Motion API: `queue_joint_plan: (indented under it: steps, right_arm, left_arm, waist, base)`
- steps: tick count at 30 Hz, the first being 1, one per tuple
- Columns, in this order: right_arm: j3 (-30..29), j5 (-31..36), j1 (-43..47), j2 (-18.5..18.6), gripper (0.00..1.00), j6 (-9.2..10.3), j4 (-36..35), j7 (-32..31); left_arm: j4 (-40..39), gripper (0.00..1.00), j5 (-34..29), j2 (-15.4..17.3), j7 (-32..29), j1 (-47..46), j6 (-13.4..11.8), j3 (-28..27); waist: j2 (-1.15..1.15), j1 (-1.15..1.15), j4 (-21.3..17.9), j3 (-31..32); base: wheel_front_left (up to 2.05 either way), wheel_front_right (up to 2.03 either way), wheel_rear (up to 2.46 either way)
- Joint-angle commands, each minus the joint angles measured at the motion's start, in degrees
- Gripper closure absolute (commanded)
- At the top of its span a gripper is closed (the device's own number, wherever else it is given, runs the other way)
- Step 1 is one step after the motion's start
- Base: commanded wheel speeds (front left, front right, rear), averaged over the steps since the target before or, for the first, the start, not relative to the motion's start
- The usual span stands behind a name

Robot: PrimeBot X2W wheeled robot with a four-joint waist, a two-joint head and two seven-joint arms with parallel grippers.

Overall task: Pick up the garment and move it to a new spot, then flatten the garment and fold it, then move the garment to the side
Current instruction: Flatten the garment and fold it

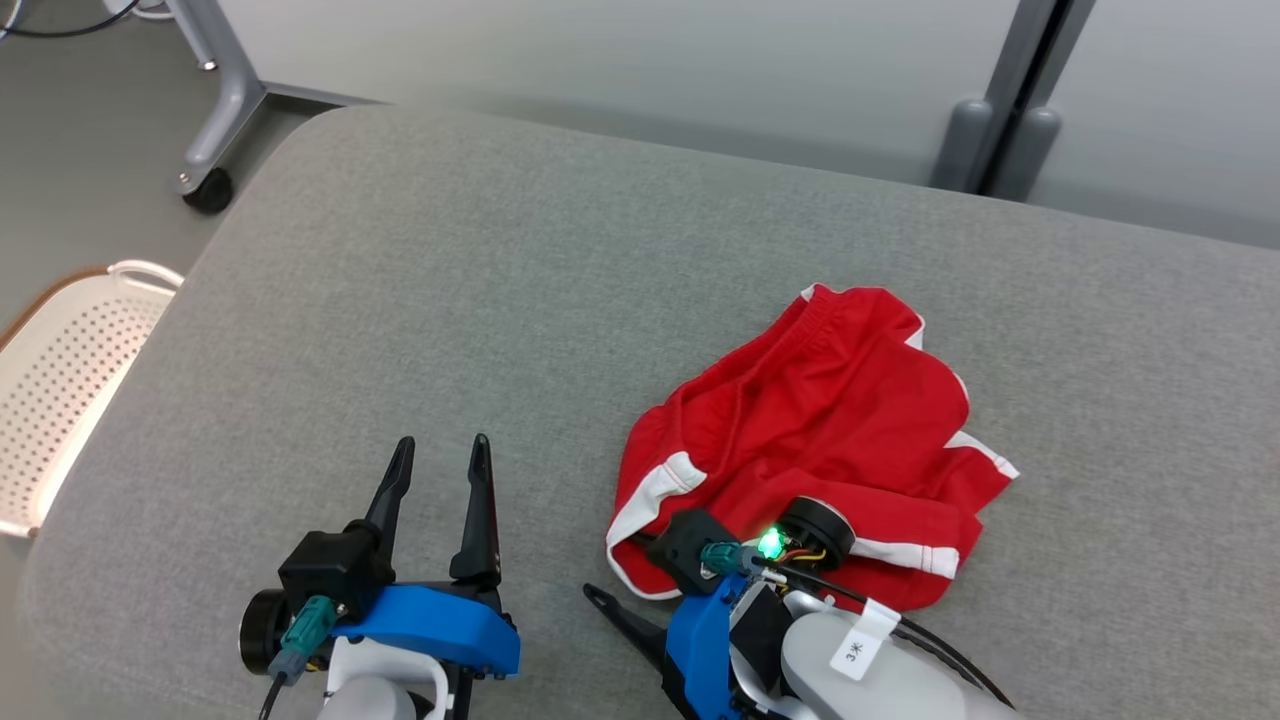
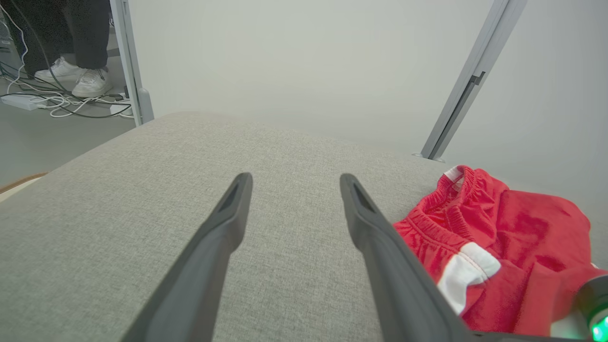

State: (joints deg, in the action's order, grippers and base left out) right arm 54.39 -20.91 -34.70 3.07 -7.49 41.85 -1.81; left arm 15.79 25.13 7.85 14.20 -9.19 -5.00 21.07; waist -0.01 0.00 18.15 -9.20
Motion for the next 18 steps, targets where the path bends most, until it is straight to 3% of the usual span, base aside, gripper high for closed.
queue_joint_plan:
  steps: [1,8,18]
  right_arm:
    - [0.0,-0.7,0.2,-0.1,0.0,-0.01,-0.2,1.3]
    - [-4.3,-0.7,1.7,-0.1,0.0,-0.01,-3.3,5.6]
    - [-22.3,4.8,7.6,-0.1,0.0,-0.01,-7.6,10.2]
  left_arm:
    - [-0.2,0.0,-0.1,0.4,-0.2,0.5,-0.2,-0.1]
    - [-0.7,0.0,0.1,1.3,-0.5,1.1,-0.6,0.0]
    - [-2.3,0.0,-0.6,2.8,-2.5,2.3,-0.6,1.3]
  waist:
    - [0.01,0.0,-1.0,0.7]
    - [0.01,0.0,-4.7,3.4]
    - [0.01,0.0,-9.9,6.6]
  base:
    - [0.0,0.0,0.0]
    - [0.0,0.0,0.0]
    - [0.0,0.0,0.0]
